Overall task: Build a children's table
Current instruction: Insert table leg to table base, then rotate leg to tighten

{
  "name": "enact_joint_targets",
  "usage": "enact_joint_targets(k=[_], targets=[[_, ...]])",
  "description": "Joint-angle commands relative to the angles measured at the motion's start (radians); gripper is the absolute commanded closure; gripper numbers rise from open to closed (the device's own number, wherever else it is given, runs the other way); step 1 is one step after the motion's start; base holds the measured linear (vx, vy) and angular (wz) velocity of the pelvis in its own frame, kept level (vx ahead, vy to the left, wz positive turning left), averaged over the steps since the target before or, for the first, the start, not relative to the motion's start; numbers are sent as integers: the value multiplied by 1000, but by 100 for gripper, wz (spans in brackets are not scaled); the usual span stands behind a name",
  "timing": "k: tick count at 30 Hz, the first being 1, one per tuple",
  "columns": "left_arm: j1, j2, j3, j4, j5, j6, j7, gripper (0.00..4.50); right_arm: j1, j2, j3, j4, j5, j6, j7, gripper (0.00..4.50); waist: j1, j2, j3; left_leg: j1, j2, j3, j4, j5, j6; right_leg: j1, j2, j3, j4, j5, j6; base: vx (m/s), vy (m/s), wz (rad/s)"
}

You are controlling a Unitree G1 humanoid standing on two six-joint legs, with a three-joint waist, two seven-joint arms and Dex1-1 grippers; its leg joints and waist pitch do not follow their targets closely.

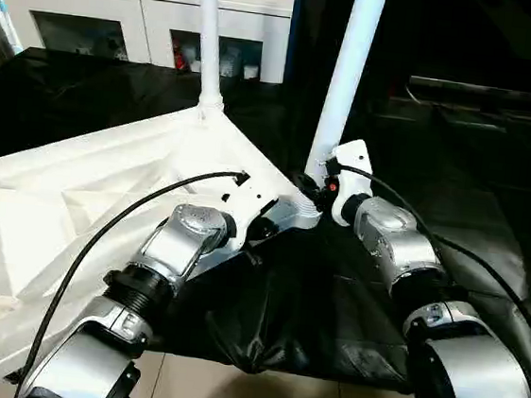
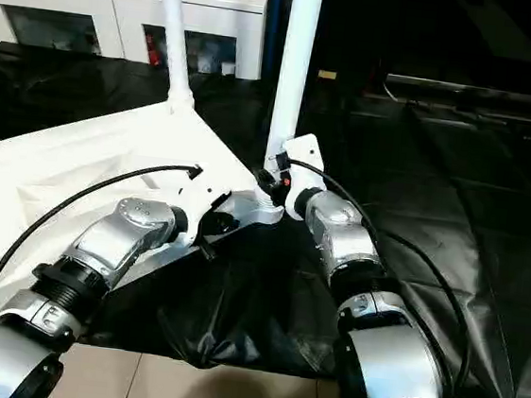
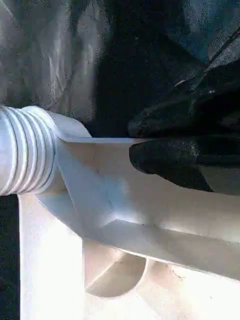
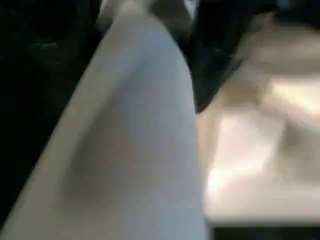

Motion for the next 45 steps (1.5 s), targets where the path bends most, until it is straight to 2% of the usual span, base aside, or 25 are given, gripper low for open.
enact_joint_targets(k=[1,2,5,8,10,11,13,14,16,17,20,21,23,25,29,31,33,36,40,42,45], targets=[[-42,3,13,-103,-21,-47,-17,450,29,-1,6,63,-20,39,2,175,8,6,-75,7,33,-10,-69,-260,33,59,-56,46,-62,-189,-256,0,0,0],[-40,5,12,-107,-22,-46,-22,450,25,-2,6,66,-22,32,2,157,7,6,-73,4,33,-8,-67,-239,41,58,-55,46,-59,-158,-264,0,0,0],[-28,19,5,-124,-31,-55,-58,450,18,-14,15,47,-31,20,24,137,10,10,-73,5,33,-8,-66,-229,47,60,-57,46,-58,-153,-273,0,0,0],[-18,36,-3,-137,-35,-62,-92,450,20,-33,10,0,-20,27,62,101,14,8,-81,-1,33,-7,-59,-175,65,65,-57,47,-47,-82,-284,0,0,0],[-9,51,-8,-147,-41,-69,-123,450,33,-53,16,-56,-12,32,114,95,18,9,-82,-3,31,-4,-53,-115,95,61,-54,46,-39,-4,-302,0,0,0],[-7,57,-11,-148,-42,-81,-138,450,39,-62,17,-80,-7,36,149,95,25,17,-81,-4,31,-4,-51,-111,111,62,-54,45,-38,4,-306,0,0,0],[-4,64,-14,-149,-45,-88,-154,450,48,-73,20,-107,-2,40,185,95,29,10,-82,-3,32,-3,-49,-106,123,63,-53,45,-37,9,-310,0,0,0],[-1,71,-17,-152,-47,-91,-170,450,60,-87,26,-139,2,43,222,95,31,12,-80,-5,31,-2,-49,-108,127,62,-53,44,-37,-4,-308,0,0,0],[8,88,-28,-160,-51,-113,-212,450,91,-119,43,-208,8,51,301,95,38,12,-78,-4,33,-2,-49,-118,128,63,-53,44,-41,-33,-294,0,0,0],[14,100,-37,-160,-56,-146,-252,450,116,-147,62,-258,10,52,363,95,42,19,-77,-1,34,-3,-49,-125,126,60,-50,43,-45,-47,-287,0,0,0],[28,117,-49,-164,-66,-188,-318,450,158,-187,88,-339,23,67,454,95,51,20,-78,-1,37,-2,-49,-141,111,58,-53,45,-42,-57,-287,0,0,0],[28,117,-49,-164,-66,-188,-318,450,158,-187,88,-339,23,67,454,95,54,25,-76,0,36,-3,-49,-150,108,58,-52,44,-44,-70,-284,0,0,0],[40,133,-62,-172,-73,-186,-364,450,204,-225,117,-418,38,89,539,95,61,23,-75,6,39,-2,-52,-168,95,57,-51,45,-48,-97,-272,0,0,0],[51,154,-82,-175,-76,-218,-413,450,253,-260,139,-491,47,109,614,95,63,27,-74,2,38,-4,-53,-173,92,58,-51,46,-48,-102,-269,0,0,0],[62,178,-102,-166,-70,-272,-466,450,312,-301,170,-577,50,136,692,95,67,26,-72,0,37,-6,-55,-199,79,58,-53,46,-54,-149,-253,0,0,0],[67,188,-108,-162,-68,-294,-491,450,332,-316,182,-610,47,151,714,95,70,26,-69,2,37,-7,-57,-229,67,56,-54,46,-60,-207,-233,0,0,0],[70,195,-111,-161,-68,-302,-510,450,340,-322,189,-628,41,160,719,95,69,27,-70,2,37,-7,-58,-236,57,56,-54,47,-61,-219,-228,0,0,0],[77,205,-114,-167,-73,-305,-538,450,349,-330,196,-646,35,175,720,129,67,29,-70,4,38,-8,-60,-241,48,54,-54,47,-59,-220,-228,0,0,0],[80,217,-114,-159,-70,-322,-553,450,361,-330,198,-672,41,205,726,141,67,27,-74,1,36,-8,-56,-210,55,56,-53,47,-55,-181,-234,0,0,0],[80,217,-113,-154,-70,-328,-556,450,368,-329,198,-682,39,213,726,162,68,24,-75,1,36,-7,-55,-195,62,56,-53,47,-53,-167,-237,0,0,0],[81,216,-110,-150,-69,-330,-559,450,374,-329,200,-687,37,216,725,172,68,24,-74,2,37,-6,-55,-201,61,55,-54,47,-54,-182,-236,0,0,0]])
